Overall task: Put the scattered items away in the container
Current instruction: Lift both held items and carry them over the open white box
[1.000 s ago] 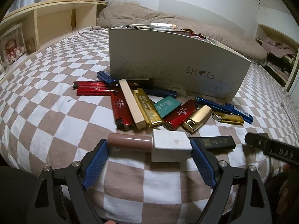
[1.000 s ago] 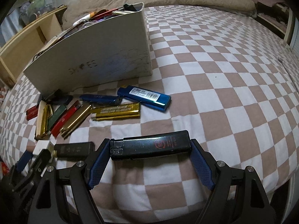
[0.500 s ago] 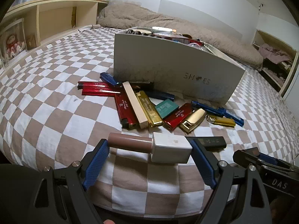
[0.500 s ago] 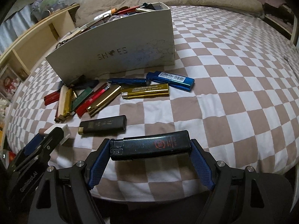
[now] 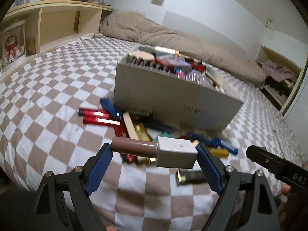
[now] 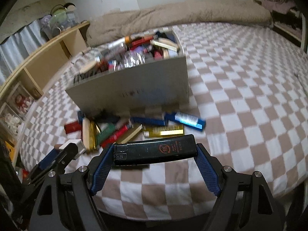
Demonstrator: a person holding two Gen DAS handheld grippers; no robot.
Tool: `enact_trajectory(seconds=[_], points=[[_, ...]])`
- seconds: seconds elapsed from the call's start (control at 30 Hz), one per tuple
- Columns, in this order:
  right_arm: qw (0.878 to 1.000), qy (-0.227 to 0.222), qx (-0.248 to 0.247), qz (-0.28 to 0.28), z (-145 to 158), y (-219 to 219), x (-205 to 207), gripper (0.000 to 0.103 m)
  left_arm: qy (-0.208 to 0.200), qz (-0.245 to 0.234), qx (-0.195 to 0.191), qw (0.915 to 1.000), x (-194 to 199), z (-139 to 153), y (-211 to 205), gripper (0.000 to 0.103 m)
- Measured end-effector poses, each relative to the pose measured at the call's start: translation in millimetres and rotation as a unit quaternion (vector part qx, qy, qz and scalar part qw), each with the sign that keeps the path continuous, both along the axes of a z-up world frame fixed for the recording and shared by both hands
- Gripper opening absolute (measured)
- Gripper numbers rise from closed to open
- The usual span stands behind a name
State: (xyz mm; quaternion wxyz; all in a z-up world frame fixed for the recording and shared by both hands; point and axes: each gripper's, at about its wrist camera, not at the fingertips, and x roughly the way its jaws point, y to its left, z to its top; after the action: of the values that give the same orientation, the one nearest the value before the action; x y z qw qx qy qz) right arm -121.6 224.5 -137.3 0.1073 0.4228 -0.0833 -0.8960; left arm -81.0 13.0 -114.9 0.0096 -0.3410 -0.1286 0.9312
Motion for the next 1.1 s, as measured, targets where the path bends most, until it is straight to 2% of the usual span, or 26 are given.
enact_trajectory(seconds=[0.5,0.87,1.1], points=[[0.996,0.084,-0.020,-0.006,67.4,-0.8,-57.9,0.083,0.068,0.012,-0.012,0.9975,-62.9,68.5,-7.4,0.088],[0.994,0.101,-0.050,-0.007,103.9,-2.3,-114.5,0.083,0.078,0.007,-0.018,0.9968,-122.1,98.8,-14.3,0.088],[0.994,0.083,-0.069,0.005,101.5,-3.9,-153.8,0.083,0.072,0.008,-0.015,0.9972,-162.0,109.1,-21.5,0.088]])
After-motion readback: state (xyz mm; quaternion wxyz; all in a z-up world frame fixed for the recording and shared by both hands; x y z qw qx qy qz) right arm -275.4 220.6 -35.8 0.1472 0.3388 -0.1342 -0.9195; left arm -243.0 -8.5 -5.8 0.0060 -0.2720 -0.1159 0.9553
